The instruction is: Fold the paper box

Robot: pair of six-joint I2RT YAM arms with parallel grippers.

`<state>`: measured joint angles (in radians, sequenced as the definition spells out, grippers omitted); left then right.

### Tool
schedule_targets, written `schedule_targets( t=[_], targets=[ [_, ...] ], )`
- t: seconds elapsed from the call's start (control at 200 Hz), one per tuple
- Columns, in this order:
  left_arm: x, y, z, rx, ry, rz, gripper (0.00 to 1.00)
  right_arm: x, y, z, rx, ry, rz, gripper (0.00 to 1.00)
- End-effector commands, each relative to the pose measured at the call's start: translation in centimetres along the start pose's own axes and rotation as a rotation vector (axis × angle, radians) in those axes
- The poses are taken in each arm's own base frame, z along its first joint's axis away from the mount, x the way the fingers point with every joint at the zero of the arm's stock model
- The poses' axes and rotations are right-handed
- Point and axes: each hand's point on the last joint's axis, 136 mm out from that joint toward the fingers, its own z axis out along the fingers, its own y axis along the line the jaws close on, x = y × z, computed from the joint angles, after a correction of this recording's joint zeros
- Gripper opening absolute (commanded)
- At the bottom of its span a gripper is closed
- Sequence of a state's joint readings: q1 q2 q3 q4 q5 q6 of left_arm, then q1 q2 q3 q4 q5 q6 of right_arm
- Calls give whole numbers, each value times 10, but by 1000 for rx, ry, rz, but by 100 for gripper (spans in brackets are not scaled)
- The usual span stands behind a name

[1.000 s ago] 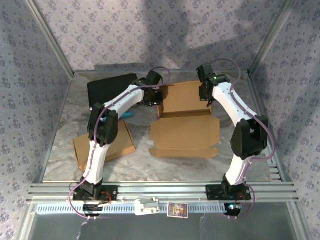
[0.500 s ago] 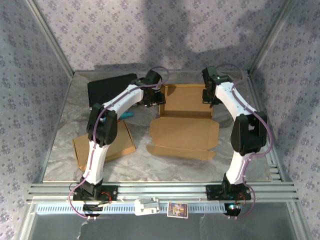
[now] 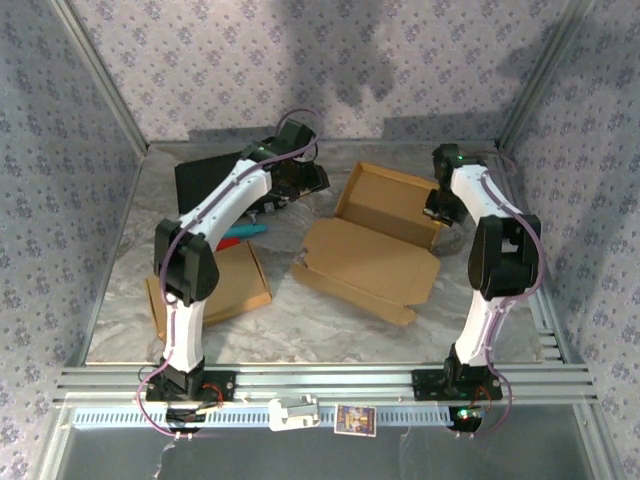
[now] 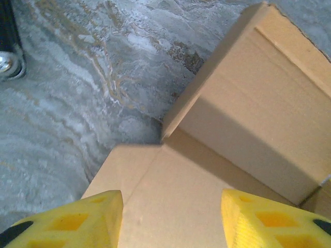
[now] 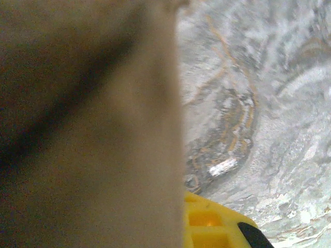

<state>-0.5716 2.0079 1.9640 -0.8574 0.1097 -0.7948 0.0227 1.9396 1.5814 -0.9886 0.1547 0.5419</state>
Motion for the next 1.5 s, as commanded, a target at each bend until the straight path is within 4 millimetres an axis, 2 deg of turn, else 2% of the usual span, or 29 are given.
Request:
schedule_targets(
  t=[0.0,0.095,0.16,0.325,0.51,0.695,0.84,0.954,1.119,1.204,1.259,1.354,1.494],
  targets=[
    [32,14,-24,-17,65,-89,54,19,-12,18,-17,157,173,0],
    [55,21,-25,44,92,-167,55,23,-16,28,-38,226,243,0],
    [74,30,-19,64,142,-230,56,23,-18,32,-38,247,270,0],
    [106,23,5,184,210,-341,58,24,-16,35,-47,283,304,0],
    [120,26,22,166,215,-352,59,27,-15,38,-56,310,326,0],
    [123,25,36,178,205,-348,57,29,-14,38,-64,322,328,0],
    [121,16,39,194,188,-331,48,33,-14,37,-67,329,341,0],
    [115,18,34,175,150,-327,29,33,-15,35,-64,326,347,0],
    [104,24,14,77,110,-218,12,31,-9,30,-105,314,349,0],
    [97,26,2,13,110,-122,0,32,2,17,-150,302,335,31],
    [95,30,-5,-32,133,-76,0,31,10,5,-181,285,322,43],
    [93,36,-12,-77,172,-15,0,30,20,-22,-236,250,294,53],
    [85,38,-28,-127,232,115,0,34,33,-66,-320,207,252,61]
  ],
)
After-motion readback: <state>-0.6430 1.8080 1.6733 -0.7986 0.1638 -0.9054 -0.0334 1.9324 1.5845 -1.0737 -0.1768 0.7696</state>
